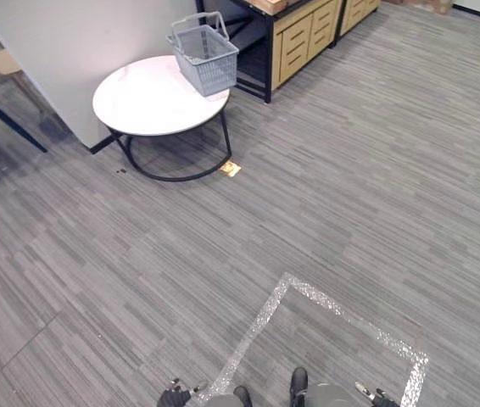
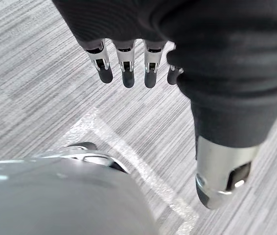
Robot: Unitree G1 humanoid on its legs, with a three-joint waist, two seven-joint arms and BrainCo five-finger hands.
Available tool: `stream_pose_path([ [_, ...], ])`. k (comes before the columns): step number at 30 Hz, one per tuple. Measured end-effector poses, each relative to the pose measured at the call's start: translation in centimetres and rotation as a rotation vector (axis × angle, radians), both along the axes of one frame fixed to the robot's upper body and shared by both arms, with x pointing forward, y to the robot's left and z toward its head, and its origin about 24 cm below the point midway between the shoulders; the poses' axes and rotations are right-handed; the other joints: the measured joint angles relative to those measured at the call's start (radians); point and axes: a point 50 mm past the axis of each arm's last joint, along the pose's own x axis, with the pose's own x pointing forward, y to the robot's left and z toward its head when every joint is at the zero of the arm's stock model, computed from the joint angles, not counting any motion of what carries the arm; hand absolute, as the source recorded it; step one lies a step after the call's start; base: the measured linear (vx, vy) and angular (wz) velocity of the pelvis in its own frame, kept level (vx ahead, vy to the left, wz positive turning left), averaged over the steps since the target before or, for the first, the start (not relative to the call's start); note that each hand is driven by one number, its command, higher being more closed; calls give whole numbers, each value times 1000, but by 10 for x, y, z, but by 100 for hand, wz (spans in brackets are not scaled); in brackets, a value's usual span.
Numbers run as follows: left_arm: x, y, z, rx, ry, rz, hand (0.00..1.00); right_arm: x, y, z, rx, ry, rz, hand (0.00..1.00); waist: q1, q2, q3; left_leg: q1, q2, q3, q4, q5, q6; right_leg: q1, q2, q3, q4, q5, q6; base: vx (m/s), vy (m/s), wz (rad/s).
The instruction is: Pick vegetable in the basket
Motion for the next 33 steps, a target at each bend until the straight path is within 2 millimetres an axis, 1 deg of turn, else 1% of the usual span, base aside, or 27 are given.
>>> stream_pose_path([
  [1, -5, -3, -2, -24, -1, 47, 0, 1, -2, 1, -11, -9, 21, 0, 4, 20, 11, -79, 74, 1, 194, 31, 44, 38, 32, -5, -10, -5, -9, 53, -124, 0],
  [2, -8, -5, -3, -33, 2, 71, 0, 1, -4, 2, -15, -17, 15, 0, 7, 30, 14, -104, 101, 3, 264, 38, 64, 57, 41, -3, -9, -11, -17, 110, -53, -6],
  [3, -11, -5, -3, -47, -2, 111, 0, 3, -6, 3, -17, -30, 6, 0, 8, 36, 15, -134, 115, -8, 340, 31, 64, 85, 49, 1, -9, -23, -28, 148, -17, -6],
  [5, -11, -8, -4, -57, -5, 120, 0, 6, -7, 3, -18, -35, 20, 0, 15, 34, 16, -189, 77, -51, 341, -7, 51, 103, 36, 15, -10, -35, -25, 162, 5, -14],
  [7, -14, -11, -5, -65, 2, 126, 0, 16, -7, 6, -17, -56, 52, 0, 37, 31, 19, -242, 4, -87, 133, -20, 44, 102, 8, 51, -26, -39, -19, 230, 81, -40],
  [8, -14, -11, -5, -66, 4, 121, 0, 20, -8, 7, -19, -66, 64, 0, 42, 35, 21, -248, -16, -88, -58, 15, 42, 111, 1, 58, -45, -43, -13, 308, 134, -32],
  [10, -15, -16, -6, -75, 9, 116, 0, 24, -9, 8, -24, -77, 67, 0, 50, 47, 24, -247, -25, -89, -313, 101, 33, 127, 2, 69, -60, -57, 8, 380, 174, -23],
  [11, -17, -21, -7, -89, 14, 123, 0, 27, -11, 10, -34, -93, 72, 0, 58, 66, 27, -255, -10, -91, -482, 157, 26, 151, 13, 83, -74, -79, 30, 342, 159, -24],
  [13, -24, -22, -9, -93, 27, 147, 0, 33, -11, 12, -40, -115, 89, 0, 62, 83, 29, -271, 16, -92, -535, 163, 27, 183, 19, 111, -70, -115, 48, 453, 259, -47],
  [14, -29, -24, -10, -100, 38, 158, 0, 34, -10, 12, -38, -118, 94, 0, 74, 91, 25, -272, 34, -91, -522, 201, 36, 209, 11, 143, -67, -149, 65, 645, 421, -70],
  [15, -32, -21, -10, -93, 47, 165, 0, 34, -4, 11, -23, -115, 92, 0, 83, 68, 16, -273, 13, -80, -463, 274, 50, 226, -31, 162, -63, -178, 63, 541, 354, -73],
  [16, -34, -13, -9, -73, 48, 165, 0, 36, 5, 9, 2, -116, 99, 0, 93, 24, -2, -284, -25, -78, -422, 277, 54, 220, -71, 186, -39, -182, 55, 538, 285, -51],
  [17, -33, -8, -7, -57, 41, 163, 0, 38, 12, 9, 22, -129, 104, 0, 93, -1, -18, -294, -58, -77, -398, 263, 80, 191, -110, 205, 8, -168, 61, 559, 246, -31],
  [18, -31, -5, -6, -48, 37, 155, 0, 39, 17, 9, 35, -140, 106, 0, 85, -14, -27, -289, -87, -65, -385, 240, 120, 159, -138, 229, 76, -144, 78, 711, 309, -2],
  [19, -29, -4, -6, -47, 33, 153, 0, 39, 18, 8, 44, -141, 107, 0, 79, -16, -31, -270, -112, -49, -365, 219, 171, 123, -159, 267, 184, -104, 88, 745, 335, 13],
  [21, -25, -4, -6, -47, 29, 150, 0, 33, 14, 7, 42, -123, 81, 0, 71, -20, -30, -195, -148, -42, -357, 148, 188, 60, -183, 302, 405, 24, 123, 619, 276, 2],
  [22, -28, -2, -6, -42, 36, 150, 0, 31, 14, 6, 45, -117, 71, 0, 62, -25, -26, -108, -163, -33, -376, 105, 193, -1, -199, 308, 601, 192, 179, 455, 203, -14],
  [23, -29, -1, -6, -39, 39, 145, 0, 31, 13, 7, 41, -121, 71, 0, 57, -27, -24, -59, -169, -31, -385, 85, 191, -36, -204, 307, 704, 245, 195, 524, 229, -20],
  [24, -28, -1, -6, -35, 43, 123, 0, 33, 11, 8, 34, -136, 73, 0, 48, -22, -21, 32, -178, -35, -401, 47, 190, -98, -212, 277, 899, 244, 199, 497, 186, -13],
  [25, -25, -1, -5, -30, 37, 102, 0, 32, 10, 9, 27, -146, 76, 0, 41, -19, -23, 118, -187, -39, -427, 23, 188, -154, -217, 228, 1016, 204, 163, 501, 167, -6],
  [26, -22, -1, -4, -28, 31, 90, 0, 32, 9, 9, 24, -148, 77, 0, 36, -19, -23, 159, -190, -46, -443, 11, 187, -176, -217, 200, 1043, 169, 156, 515, 121, 13],
  [27, -15, 0, -3, -21, 20, 71, 0, 32, 6, 10, 17, -149, 73, 0, 21, -18, -22, 225, -193, -64, -465, -8, 187, -221, -218, 132, 1049, 90, 116, 476, 69, 30],
  [28, -10, -1, -2, -25, 5, 72, 0, 30, 3, 9, 15, -146, 53, 0, 8, -15, -21, 265, -192, -79, -484, -28, 187, -273, -218, 71, 1005, 32, 86, 453, 44, 36],
  [29, -5, -2, -2, -26, -8, 70, 0, 29, 3, 9, 15, -143, 43, 0, 1, -13, -20, 287, -191, -88, -489, -43, 189, -301, -217, 45, 961, 15, 76, 453, -9, 34],
  [30, 2, -5, -1, -33, -24, 74, 0, 27, 1, 9, 14, -135, 29, 0, -7, -5, -14, 319, -186, -103, -488, -71, 186, -346, -205, 9, 852, 5, 59, 595, -75, 29],
  [32, 10, -14, -1, -56, -49, 77, 0, 18, -3, 7, 10, -118, -2, 0, -7, 23, -4, 362, -162, -123, -486, -118, 172, -376, -158, -15, 575, 15, 64, 560, -104, 31],
  [33, 12, -19, -1, -68, -53, 75, 0, 15, -3, 7, 9, -110, -5, 0, -13, 34, -6, 373, -150, -141, -487, -135, 158, -376, -134, -17, 396, 35, 83, 449, -134, 54],
])
